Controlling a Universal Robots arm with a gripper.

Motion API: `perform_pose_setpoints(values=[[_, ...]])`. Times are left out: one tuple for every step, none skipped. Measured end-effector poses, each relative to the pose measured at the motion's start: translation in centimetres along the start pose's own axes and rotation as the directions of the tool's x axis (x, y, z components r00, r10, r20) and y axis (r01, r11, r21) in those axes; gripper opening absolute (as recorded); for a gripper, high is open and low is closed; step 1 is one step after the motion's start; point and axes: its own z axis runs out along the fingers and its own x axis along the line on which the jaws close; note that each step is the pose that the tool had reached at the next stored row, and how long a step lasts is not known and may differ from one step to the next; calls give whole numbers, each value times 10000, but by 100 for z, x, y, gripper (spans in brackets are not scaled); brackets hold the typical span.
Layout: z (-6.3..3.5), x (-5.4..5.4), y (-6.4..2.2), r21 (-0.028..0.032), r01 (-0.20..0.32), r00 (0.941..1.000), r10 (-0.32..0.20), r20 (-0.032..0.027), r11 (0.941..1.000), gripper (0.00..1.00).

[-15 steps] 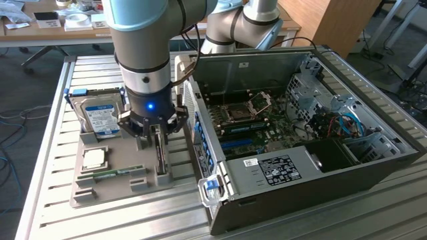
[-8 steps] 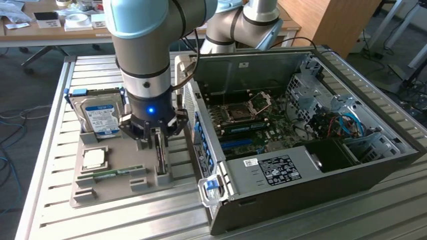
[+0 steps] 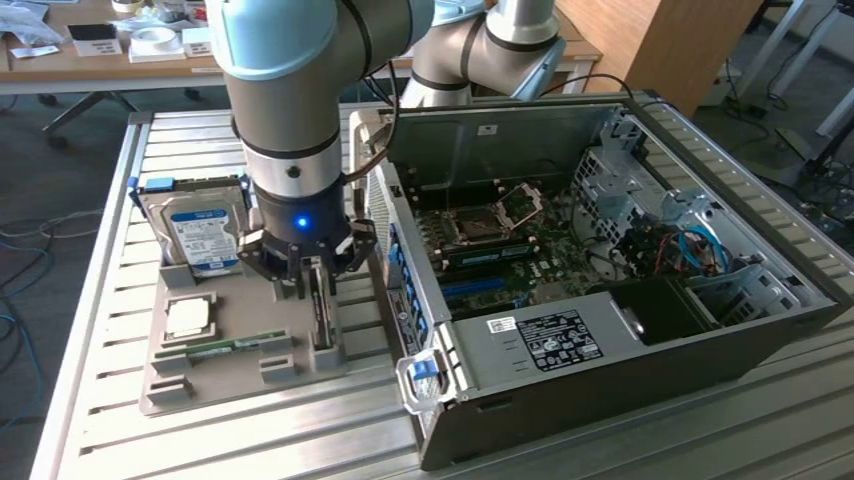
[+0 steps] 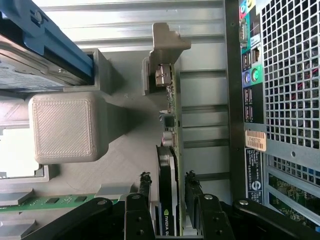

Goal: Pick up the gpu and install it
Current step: 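Pick up the gpu and move the gpu toward the slot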

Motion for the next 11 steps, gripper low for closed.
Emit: perform_pose_setpoints(values=[[2, 0, 0, 0, 0, 10000, 0, 1, 10000, 42], [11, -1, 0, -6, 0, 10000, 0, 6, 10000, 42], [17, 0, 0, -4, 0, 10000, 0, 3, 10000, 42], [23, 0, -1, -1, 0, 10000, 0, 0, 10000, 42], [32, 1, -1, -2, 0, 10000, 0, 0, 10000, 42], [38, 1, -1, -2, 0, 10000, 0, 1, 10000, 42], [41, 1, 1, 0, 0, 10000, 0, -1, 10000, 42], [42, 2, 5, 0, -1, 10000, 1, 0, 10000, 42], [43, 3, 12, 0, -2, 10000, 2, -1, 10000, 42], [44, 3, 20, -1, 0, 10000, 0, 0, 10000, 42], [45, 4, 29, 0, 0, 10000, 0, 0, 10000, 42]])
